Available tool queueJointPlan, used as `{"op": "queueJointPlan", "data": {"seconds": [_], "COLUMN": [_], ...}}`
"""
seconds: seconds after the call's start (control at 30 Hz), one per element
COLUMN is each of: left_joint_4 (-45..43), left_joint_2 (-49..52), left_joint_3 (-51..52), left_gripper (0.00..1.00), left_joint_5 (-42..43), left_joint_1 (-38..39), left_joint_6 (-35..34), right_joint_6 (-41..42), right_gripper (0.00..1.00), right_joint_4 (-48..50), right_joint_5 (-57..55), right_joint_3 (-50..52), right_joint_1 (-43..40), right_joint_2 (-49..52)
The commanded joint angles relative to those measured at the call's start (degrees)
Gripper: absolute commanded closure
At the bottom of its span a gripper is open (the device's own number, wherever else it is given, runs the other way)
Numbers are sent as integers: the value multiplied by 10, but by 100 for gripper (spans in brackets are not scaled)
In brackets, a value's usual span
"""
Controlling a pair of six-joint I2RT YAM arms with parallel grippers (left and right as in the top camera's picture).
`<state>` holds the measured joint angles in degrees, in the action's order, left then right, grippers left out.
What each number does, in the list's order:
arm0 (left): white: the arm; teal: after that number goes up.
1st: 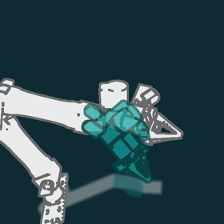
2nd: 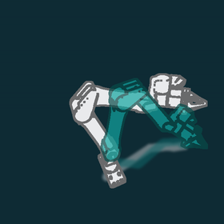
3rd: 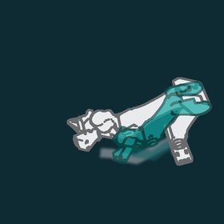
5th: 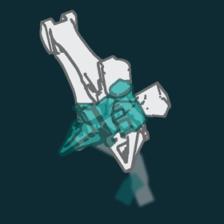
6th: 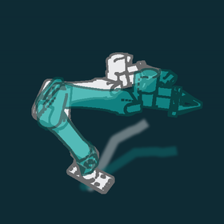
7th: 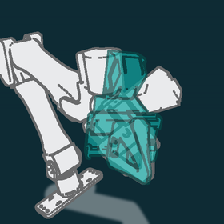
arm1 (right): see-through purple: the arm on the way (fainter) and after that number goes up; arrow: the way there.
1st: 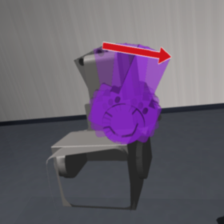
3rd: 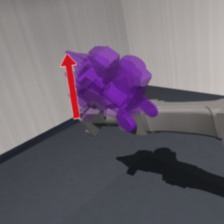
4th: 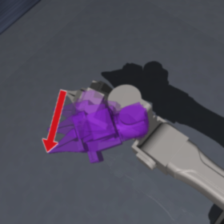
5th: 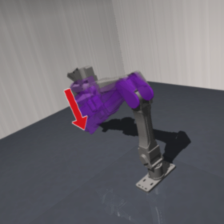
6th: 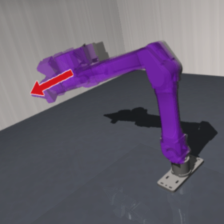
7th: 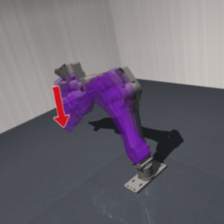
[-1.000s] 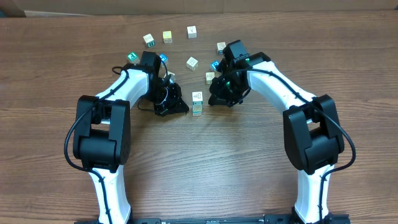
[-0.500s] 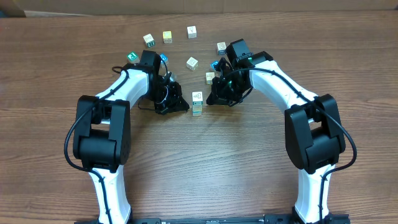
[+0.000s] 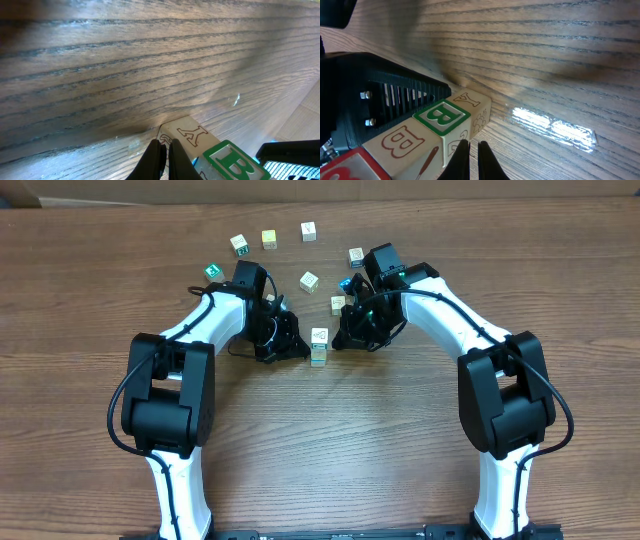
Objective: Form a tower
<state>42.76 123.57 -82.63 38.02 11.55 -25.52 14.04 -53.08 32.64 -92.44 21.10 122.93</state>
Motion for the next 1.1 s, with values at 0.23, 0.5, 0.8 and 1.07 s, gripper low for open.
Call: {"op": "queueJointPlan", "data": {"seconds": [0.23,0.5,0.8,1.07], "left_joint_4": [-2,-2,-2,-2], "left_joint_2": [8,8,8,8], "left_joint_3": [4,4,4,4], "left_gripper": [96,96,96,96], "left_joint_5": [12,10,10,10], "left_joint_1": [2,2,2,2], "left_joint_6": [11,11,11,11], "right_joint_6": [-7,-6,-6,-4], "right_gripper": [96,96,96,96], "right_joint_4": [3,3,5,12], "right_joint_5": [5,-13,-30,-30], "right_joint_3": [2,2,2,2], "right_joint_1": [10,16,16,16], "right_joint_2": [-13,-13,-11,0]}}
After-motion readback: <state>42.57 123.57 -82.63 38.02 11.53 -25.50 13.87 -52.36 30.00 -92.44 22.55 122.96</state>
